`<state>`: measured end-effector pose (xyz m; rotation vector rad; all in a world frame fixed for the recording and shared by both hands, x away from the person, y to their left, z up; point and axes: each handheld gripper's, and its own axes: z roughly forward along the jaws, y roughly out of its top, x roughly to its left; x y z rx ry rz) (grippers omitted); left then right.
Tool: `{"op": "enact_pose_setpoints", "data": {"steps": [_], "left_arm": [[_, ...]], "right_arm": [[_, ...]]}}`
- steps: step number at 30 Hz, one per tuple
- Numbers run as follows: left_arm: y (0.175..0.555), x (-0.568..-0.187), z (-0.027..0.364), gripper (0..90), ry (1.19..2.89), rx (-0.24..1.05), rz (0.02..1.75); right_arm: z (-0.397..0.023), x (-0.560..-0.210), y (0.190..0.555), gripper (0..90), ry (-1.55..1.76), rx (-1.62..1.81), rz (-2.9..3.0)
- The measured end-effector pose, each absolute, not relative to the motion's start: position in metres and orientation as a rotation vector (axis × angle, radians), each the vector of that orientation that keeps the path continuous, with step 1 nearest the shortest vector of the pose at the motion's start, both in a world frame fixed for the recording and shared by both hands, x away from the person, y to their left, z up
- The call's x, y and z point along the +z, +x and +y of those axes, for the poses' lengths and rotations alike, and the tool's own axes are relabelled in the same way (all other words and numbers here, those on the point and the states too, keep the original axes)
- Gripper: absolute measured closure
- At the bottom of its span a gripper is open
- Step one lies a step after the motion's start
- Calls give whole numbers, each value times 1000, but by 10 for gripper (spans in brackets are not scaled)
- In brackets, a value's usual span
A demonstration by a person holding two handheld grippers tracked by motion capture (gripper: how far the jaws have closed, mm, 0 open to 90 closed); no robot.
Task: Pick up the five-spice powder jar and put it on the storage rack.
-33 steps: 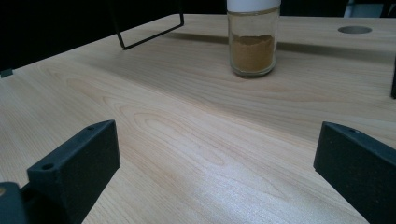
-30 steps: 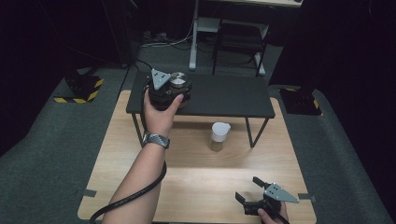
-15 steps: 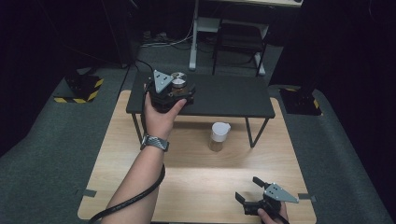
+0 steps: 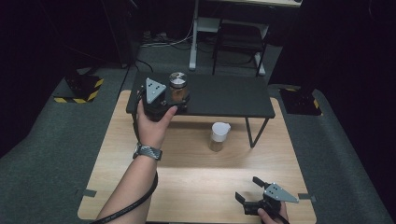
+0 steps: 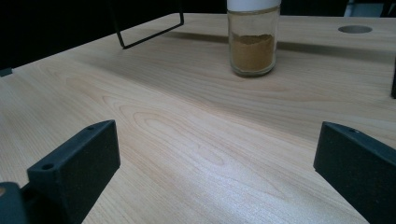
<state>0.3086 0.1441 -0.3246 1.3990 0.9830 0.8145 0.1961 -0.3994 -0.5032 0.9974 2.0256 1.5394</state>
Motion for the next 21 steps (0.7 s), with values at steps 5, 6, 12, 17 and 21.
{"op": "enact_pose_setpoints", "data": {"steps": [5,6,12,17,21], "left_arm": [[299,-332,150,4,1399,815,964],[297,-334,150,4,1405,824,954],[285,-342,154,4,1399,825,941],[276,-352,159,4,1393,820,930],[268,-360,161,3,1388,815,927]], "right_arm": [[-399,-503,196,0,997,1536,2025],[-399,-503,196,0,998,1537,2025],[-400,-503,196,0,1004,1540,2023],[-400,-503,196,0,1001,1539,2027],[-399,-503,196,0,1000,1538,2026]]}}
